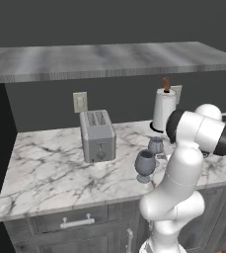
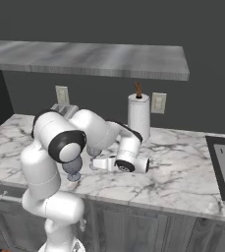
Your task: Retrieve the wine glasses from the counter and place one next to each plate.
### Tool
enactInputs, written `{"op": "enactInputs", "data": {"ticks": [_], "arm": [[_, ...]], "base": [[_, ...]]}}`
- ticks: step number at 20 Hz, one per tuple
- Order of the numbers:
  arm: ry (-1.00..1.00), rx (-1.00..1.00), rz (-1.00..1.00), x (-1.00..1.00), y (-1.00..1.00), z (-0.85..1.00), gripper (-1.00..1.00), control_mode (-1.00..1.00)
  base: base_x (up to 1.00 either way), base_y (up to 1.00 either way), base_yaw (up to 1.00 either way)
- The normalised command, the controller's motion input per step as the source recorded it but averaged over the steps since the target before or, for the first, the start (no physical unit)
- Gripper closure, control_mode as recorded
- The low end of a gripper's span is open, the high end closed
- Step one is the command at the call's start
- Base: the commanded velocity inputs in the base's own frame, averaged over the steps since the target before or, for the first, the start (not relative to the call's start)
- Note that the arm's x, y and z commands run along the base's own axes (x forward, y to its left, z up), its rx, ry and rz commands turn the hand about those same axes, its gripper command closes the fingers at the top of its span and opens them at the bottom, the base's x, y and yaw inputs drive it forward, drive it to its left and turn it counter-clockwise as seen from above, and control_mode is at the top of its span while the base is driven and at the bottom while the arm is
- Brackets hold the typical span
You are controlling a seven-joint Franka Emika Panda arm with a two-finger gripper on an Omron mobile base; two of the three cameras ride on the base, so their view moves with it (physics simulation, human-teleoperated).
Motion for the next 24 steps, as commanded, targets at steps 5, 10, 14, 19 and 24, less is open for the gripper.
{"op": "enactInputs", "data": {"ticks": [5, 10, 14, 19, 24], "arm": [[0.01, 0.00, -0.01, 0.00, 0.15, -0.11, -1.00, -1.00], [0.00, 0.00, 0.00, 0.02, 0.15, -0.12, -1.00, -1.00], [0.00, -0.02, 0.00, 0.09, 0.02, -0.20, -1.00, -1.00], [0.00, 0.00, 0.00, 0.00, 0.01, -0.04, 1.00, -1.00], [0.00, 0.00, 0.00, 0.00, 0.00, 0.07, 1.00, -1.00]], "base": [[0.00, 0.00, 0.00], [0.00, 0.00, 0.00], [0.00, 0.00, 0.00], [0.00, 0.00, 0.00], [0.00, 0.00, 0.00]]}}
